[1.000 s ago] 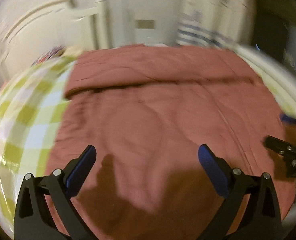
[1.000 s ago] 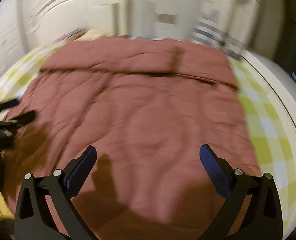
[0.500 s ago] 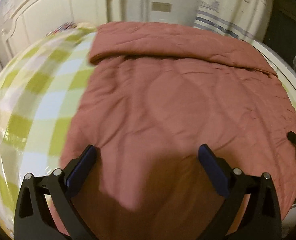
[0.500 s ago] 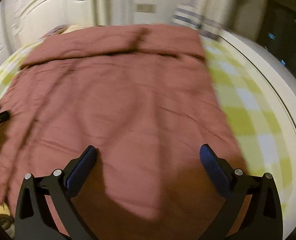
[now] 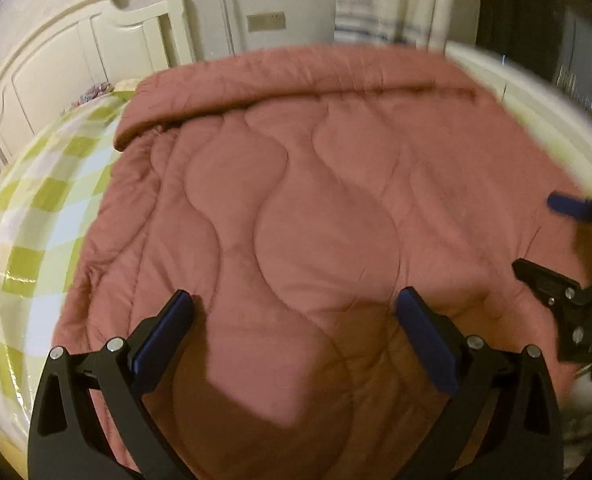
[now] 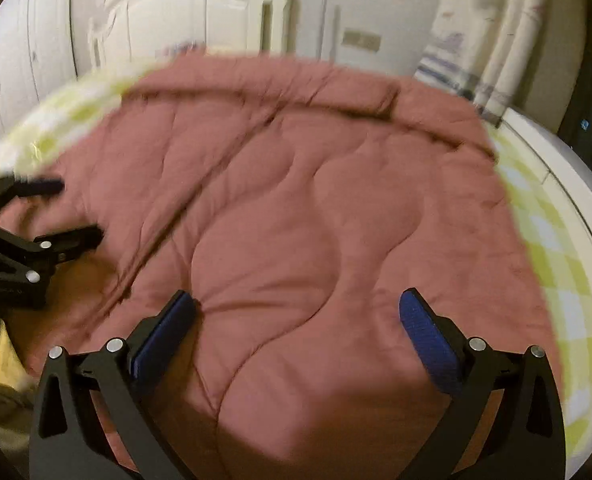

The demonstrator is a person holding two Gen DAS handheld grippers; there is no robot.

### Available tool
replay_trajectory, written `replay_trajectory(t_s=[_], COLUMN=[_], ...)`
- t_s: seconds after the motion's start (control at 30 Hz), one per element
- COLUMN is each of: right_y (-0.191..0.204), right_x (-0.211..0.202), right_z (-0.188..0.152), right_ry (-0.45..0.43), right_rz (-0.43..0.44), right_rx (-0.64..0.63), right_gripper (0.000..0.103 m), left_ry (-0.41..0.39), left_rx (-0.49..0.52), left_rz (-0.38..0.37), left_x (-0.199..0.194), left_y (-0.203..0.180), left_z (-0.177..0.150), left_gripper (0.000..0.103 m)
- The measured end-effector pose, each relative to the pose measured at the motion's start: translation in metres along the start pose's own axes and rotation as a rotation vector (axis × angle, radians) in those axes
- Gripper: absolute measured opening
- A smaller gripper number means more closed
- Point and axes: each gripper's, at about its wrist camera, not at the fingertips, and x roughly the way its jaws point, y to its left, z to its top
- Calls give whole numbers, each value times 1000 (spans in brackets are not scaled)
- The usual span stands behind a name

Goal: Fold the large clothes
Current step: 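Flatten the folded jacket with both grippers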

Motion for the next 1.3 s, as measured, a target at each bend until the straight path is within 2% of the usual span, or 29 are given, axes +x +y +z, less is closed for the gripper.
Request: replay_trajectory(t_s=[0.03, 0.1, 0.2, 0.33, 0.4, 0.5, 0.57, 0.67, 0.73, 0.77, 0.83, 0.87, 0.93, 0.97, 1.0, 1.07, 1.2, 1.3], right_y=[-1, -7, -12, -36, -53, -80, -80, -73, -66, -61, -40, -31, -8, 3, 4, 1, -8, -13], right_x=[0, 3, 1, -20, -22, -28, -31, -31, -42, -47, -54, -52, -37, -28, -30, -30, -31, -35], right_z=[-2, -1, 0, -15, -27, -46, -51, -45, -40, -39, -37, -37, -37, -42, -45, -45, -35, -36], right_ry=[-15, -5, 10, -19, -4, -32, -41, -1, -38, -72, -124, -123, -80, -66, -112, -102, -14, 3], right_rz=[8, 40, 31, -26, -55, -22, -28, -64, -31, 10, 73, 84, 63, 33, 35, 52, 80, 67], right_rx=[25, 48, 38, 78, 123, 191, 172, 189, 216, 214, 174, 141, 49, 15, 32, 49, 15, 11], right_gripper=[99, 98, 98, 98, 98, 99, 98, 98, 98, 98, 98, 98, 98, 99, 99, 99, 98, 98], left_ry=[-21, -6, 4, -11, -18, -29, -52, -53, -73, -97, -122, -115, -69, -69, -81, -74, -79, -79], left_rx=[-21, -44, -46, -73, -113, -190, -188, -199, -189, -159, -80, -23, 30, 13, -10, -2, -4, -6], left_rz=[-7, -38, -43, -26, 9, 26, 44, 72, 10, -36, -40, -29, -17, -18, -33, -37, -39, -41], left_x=[-1, 1, 0, -15, -21, -23, -28, -37, -47, -54, -60, -58, -45, -40, -41, -41, -42, -42], left_y=[3, 9, 17, 28, 45, 79, 86, 79, 70, 58, 35, 21, 5, 5, 9, 11, 13, 13], left_z=[-3, -3, -5, -14, -24, -42, -51, -53, -51, -50, -48, -49, -53, -57, -58, -58, -60, -60], left_gripper=[101, 101, 101, 101, 101, 101, 101, 101, 100, 100, 101, 101, 101, 101, 101, 101, 101, 101])
